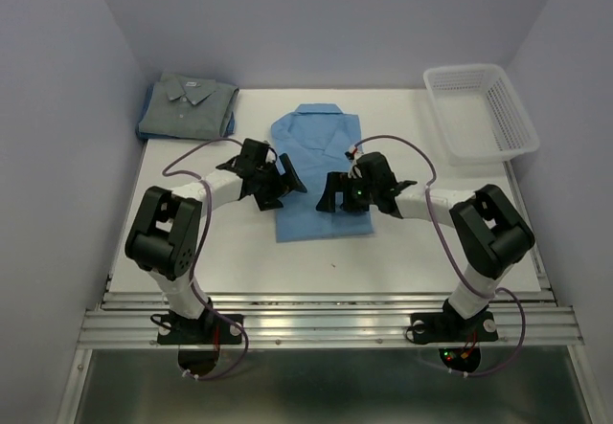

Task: Fold and stack the long sleeve shirts
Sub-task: Fold the shirt

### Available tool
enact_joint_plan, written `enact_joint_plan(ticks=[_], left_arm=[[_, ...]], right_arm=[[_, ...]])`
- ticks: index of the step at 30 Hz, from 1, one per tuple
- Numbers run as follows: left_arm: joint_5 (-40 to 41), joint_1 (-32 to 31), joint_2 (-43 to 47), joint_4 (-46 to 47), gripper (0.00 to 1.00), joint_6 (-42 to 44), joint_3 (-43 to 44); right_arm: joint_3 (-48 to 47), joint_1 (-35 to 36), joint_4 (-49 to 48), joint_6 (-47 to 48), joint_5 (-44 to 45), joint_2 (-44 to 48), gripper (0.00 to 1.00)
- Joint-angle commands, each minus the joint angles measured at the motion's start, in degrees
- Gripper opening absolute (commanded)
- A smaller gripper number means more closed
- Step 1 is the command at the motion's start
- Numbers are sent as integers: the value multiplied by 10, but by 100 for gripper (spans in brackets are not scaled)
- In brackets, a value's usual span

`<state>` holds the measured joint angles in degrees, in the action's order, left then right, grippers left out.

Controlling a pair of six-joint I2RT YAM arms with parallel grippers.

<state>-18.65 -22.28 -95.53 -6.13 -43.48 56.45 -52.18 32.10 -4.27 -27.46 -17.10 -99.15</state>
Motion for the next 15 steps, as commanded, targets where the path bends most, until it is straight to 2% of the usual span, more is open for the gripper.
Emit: enact_joint_plan(ticks=[1,4,11,15], left_arm=[[-23,-7,-34,23,99,26,25],[-12,-6,-66,15,99,33,33],[-16,-6,-141,-8,99,53,77],[23,-3,-152,-55,99,73,128]], right_arm=[[18,-14,100,-2,121,-41,100],[41,-14,97,1,115,-54,100],[99,-9,-23,-4,-63,-37,100],[104,42,-68,-7,-82,-36,100]])
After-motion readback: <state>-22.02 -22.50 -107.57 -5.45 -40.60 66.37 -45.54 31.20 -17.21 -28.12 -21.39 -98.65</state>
